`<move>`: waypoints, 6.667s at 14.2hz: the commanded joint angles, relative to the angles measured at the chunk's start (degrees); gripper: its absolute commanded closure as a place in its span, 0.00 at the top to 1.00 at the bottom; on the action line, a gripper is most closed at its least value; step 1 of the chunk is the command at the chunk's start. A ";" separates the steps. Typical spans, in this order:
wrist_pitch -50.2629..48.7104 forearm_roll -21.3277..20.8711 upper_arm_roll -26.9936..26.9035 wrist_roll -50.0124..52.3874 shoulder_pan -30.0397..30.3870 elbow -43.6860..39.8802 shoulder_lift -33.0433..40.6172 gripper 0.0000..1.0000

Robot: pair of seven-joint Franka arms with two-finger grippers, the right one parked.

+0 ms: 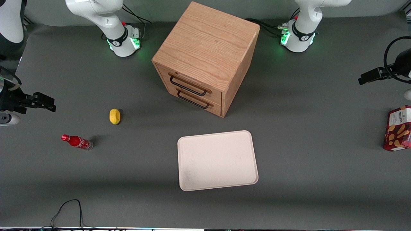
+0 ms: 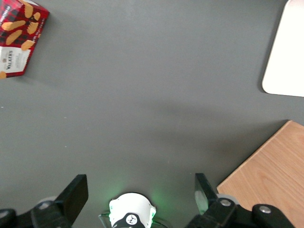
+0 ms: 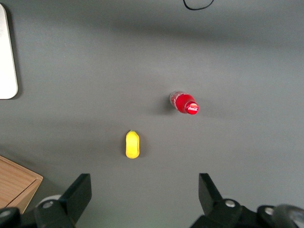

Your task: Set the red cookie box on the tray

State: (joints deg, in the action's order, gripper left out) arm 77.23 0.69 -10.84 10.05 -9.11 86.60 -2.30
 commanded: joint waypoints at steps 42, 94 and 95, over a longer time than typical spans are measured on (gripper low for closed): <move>11.25 -5.36 -1.29 -60.76 36.18 -14.44 -22.91 1.00; -1.98 -3.07 -0.50 -49.01 26.00 -16.90 -18.27 0.00; -3.91 -2.89 -0.41 -45.07 23.98 -16.90 -18.26 0.00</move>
State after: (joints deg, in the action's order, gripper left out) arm 76.60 -1.44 -10.85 -40.88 18.68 70.88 -20.41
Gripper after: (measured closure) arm 0.969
